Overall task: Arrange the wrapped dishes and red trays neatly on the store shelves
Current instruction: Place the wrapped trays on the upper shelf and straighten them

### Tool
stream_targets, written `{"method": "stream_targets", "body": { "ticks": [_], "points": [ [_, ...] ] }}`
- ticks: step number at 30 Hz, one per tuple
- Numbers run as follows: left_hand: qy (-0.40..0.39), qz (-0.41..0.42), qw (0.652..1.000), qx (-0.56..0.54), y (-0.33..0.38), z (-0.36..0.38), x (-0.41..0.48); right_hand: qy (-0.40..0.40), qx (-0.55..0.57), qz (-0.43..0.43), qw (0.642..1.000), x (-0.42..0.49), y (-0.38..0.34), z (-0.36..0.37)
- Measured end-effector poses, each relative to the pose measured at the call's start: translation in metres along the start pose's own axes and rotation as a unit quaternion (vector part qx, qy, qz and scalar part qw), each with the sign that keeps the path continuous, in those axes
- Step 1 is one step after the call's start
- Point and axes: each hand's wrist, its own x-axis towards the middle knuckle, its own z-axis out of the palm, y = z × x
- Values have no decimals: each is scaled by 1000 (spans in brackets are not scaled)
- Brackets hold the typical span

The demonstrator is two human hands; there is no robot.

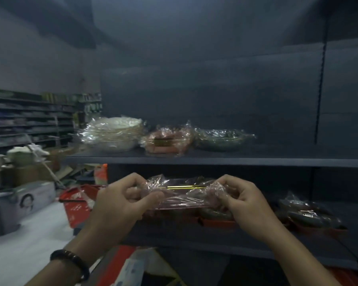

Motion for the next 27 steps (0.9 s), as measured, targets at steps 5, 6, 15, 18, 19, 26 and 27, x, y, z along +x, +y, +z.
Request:
{"method": "stream_targets", "body": {
  "ticks": [5,6,15,18,19,26,27],
  "points": [
    [103,26,991,76,38,-53,-8,-32,40,-40,998,22,-49,12],
    [118,28,989,90,45,-63,-7,-35,39,-51,997,27,-59,14],
    [161,67,977,121,95,-120,25,-24,63,-129,989,81,-128,11],
    [164,87,976,114,103,-123,47,3,38,-142,989,101,-141,2],
    [163,94,977,101,104,-122,56,11,24,-144,989,109,-143,-1],
    [132,116,983,44,69,-94,140,36,-6,-122,992,171,-126,-18],
    [125,115,985,40,61,-89,153,38,-10,-110,993,180,-119,-18]
  ]
}}
